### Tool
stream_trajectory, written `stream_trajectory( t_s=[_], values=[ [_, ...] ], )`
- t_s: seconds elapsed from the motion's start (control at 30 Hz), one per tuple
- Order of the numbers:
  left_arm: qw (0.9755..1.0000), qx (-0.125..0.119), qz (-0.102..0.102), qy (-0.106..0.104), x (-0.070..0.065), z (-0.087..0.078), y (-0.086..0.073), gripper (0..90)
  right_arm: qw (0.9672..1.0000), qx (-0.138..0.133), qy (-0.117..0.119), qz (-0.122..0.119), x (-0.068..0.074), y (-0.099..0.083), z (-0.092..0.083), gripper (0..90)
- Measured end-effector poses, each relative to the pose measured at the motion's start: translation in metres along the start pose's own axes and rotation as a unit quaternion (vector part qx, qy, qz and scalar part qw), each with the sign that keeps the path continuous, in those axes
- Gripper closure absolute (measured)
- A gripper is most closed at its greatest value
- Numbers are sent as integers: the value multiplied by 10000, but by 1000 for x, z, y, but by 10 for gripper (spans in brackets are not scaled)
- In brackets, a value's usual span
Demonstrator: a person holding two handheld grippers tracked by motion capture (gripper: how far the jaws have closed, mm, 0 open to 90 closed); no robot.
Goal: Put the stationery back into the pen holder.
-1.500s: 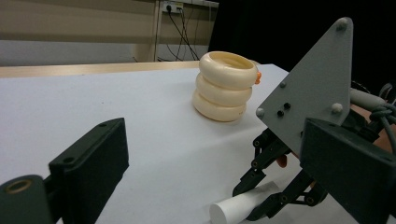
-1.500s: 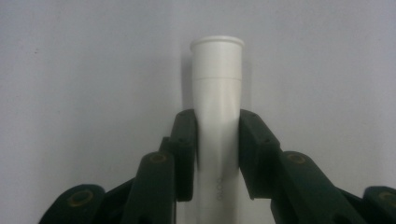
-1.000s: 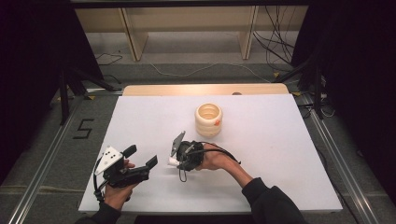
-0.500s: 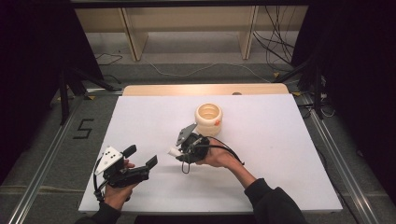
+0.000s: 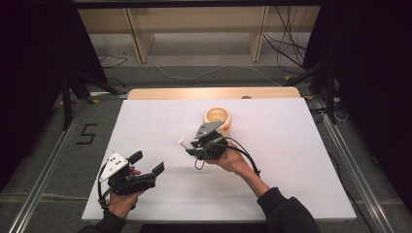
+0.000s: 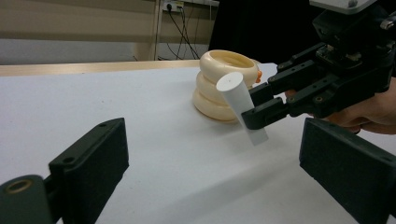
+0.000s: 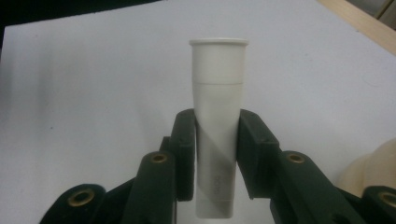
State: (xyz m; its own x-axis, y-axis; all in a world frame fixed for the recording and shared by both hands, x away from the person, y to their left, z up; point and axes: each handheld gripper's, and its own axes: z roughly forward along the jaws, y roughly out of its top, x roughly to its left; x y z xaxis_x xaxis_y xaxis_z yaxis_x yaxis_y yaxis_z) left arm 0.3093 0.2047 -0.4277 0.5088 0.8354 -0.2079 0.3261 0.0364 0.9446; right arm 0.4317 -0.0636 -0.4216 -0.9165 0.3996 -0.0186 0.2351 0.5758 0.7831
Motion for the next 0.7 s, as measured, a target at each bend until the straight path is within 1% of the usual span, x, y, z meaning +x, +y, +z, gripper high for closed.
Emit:
stream_trajectory(
  t_s=[0.03, 0.1, 0.23, 0.27, 0.33, 0.4, 0.53, 0.7],
  values=[
    [10000, 6, -4, -7, 0, 0, 0, 73, 10000, -58, -46, 27, -1, -1, -1, 697],
    [10000, 15, -3, -23, -1, 1, 0, 73, 9997, -164, -67, 143, -1, -2, -4, 697],
    [10000, 32, 10, -66, -1, 1, 0, 73, 9992, -275, -141, 255, -3, -3, -9, 697],
    [10000, 42, 6, -81, -1, 1, 0, 73, 9991, -302, -144, 277, -4, -2, -10, 697],
    [9999, 62, 18, -101, -2, 1, -1, 73, 9987, -354, -230, 299, -5, -2, -13, 697],
    [9999, 70, 33, -122, -2, 2, -1, 73, 9981, -430, -236, 371, -7, -1, -16, 697],
    [9999, 77, 32, -142, -3, 2, -1, 73, 9974, -474, -320, 433, -10, -1, -21, 697],
    [9998, 85, 36, -159, -3, 2, -1, 73, 9961, -594, -396, 515, -15, -1, -26, 697]
  ],
)
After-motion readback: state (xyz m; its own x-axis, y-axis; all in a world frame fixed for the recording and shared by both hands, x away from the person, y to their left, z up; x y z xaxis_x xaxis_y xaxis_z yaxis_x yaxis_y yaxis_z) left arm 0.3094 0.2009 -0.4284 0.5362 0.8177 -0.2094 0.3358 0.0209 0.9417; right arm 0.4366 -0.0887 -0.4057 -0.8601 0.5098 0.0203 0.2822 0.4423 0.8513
